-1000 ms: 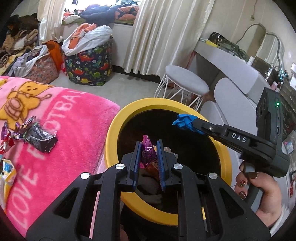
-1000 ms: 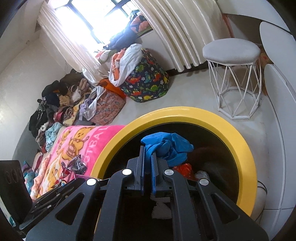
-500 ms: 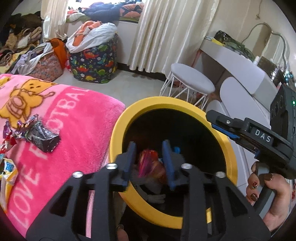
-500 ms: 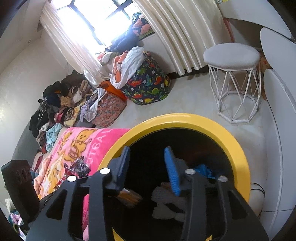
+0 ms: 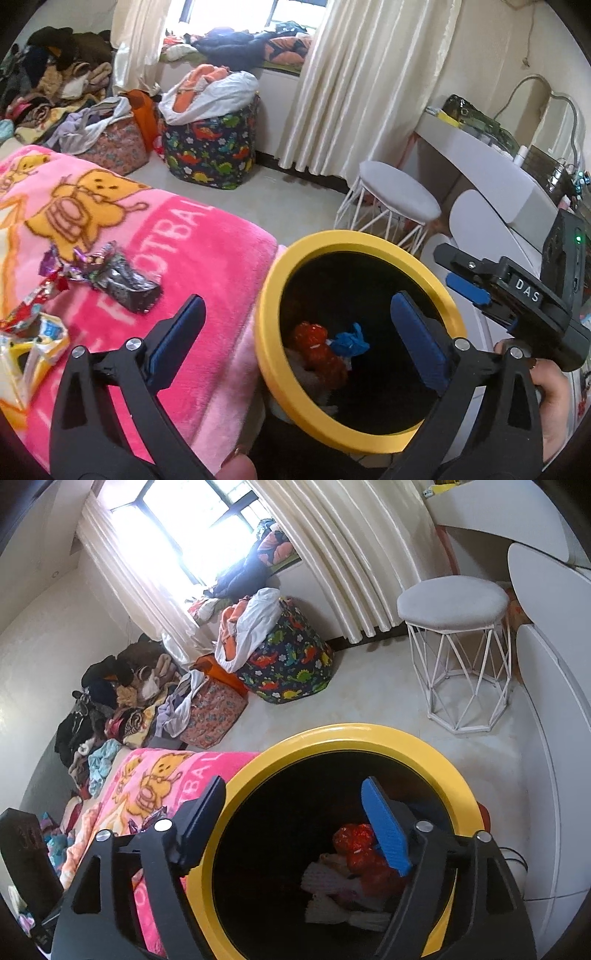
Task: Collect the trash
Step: 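Move both tools back over the candy wrappers on the blanket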
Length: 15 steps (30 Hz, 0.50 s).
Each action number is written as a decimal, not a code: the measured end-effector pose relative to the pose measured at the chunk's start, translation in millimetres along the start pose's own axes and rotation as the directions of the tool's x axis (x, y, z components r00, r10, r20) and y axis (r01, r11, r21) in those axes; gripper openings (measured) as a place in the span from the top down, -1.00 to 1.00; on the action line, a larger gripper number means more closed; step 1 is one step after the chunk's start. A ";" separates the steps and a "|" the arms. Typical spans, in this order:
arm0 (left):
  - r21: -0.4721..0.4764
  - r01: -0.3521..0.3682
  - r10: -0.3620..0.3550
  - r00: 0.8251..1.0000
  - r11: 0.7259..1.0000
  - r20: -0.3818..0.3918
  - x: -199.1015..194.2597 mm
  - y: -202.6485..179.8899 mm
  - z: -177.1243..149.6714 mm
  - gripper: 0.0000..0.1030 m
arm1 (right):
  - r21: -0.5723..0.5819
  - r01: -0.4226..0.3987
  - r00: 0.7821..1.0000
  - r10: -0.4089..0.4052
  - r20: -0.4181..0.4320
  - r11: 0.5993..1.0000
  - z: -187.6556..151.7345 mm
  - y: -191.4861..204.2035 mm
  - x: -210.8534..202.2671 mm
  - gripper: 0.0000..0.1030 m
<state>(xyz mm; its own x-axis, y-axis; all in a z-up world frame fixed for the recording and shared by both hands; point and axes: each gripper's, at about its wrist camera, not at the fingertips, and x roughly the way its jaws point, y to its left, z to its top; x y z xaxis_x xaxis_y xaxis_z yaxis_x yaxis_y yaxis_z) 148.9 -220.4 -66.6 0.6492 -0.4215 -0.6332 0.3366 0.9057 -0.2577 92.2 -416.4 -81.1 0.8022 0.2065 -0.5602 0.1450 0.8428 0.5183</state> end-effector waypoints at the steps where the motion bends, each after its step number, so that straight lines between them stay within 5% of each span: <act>1: -0.001 -0.004 0.004 1.000 1.000 0.005 -1.7 1.3 0.5 -0.79 | -0.002 -0.004 1.000 0.004 0.002 1.000 0.1 1.2 -0.3 -0.49; 15: -0.030 -0.050 0.052 0.997 0.998 0.054 -19.2 24.8 1.4 -0.79 | -0.031 -0.021 1.000 0.021 0.011 0.999 1.7 8.9 1.4 -0.58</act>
<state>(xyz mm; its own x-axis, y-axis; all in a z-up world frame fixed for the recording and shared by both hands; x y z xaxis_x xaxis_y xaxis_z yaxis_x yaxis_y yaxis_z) 145.7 -190.0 -59.8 0.7018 -0.3758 -0.6052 0.2830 0.9267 -0.2473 95.7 -409.4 -76.2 0.8112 0.2191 -0.5422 0.1100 0.8534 0.5095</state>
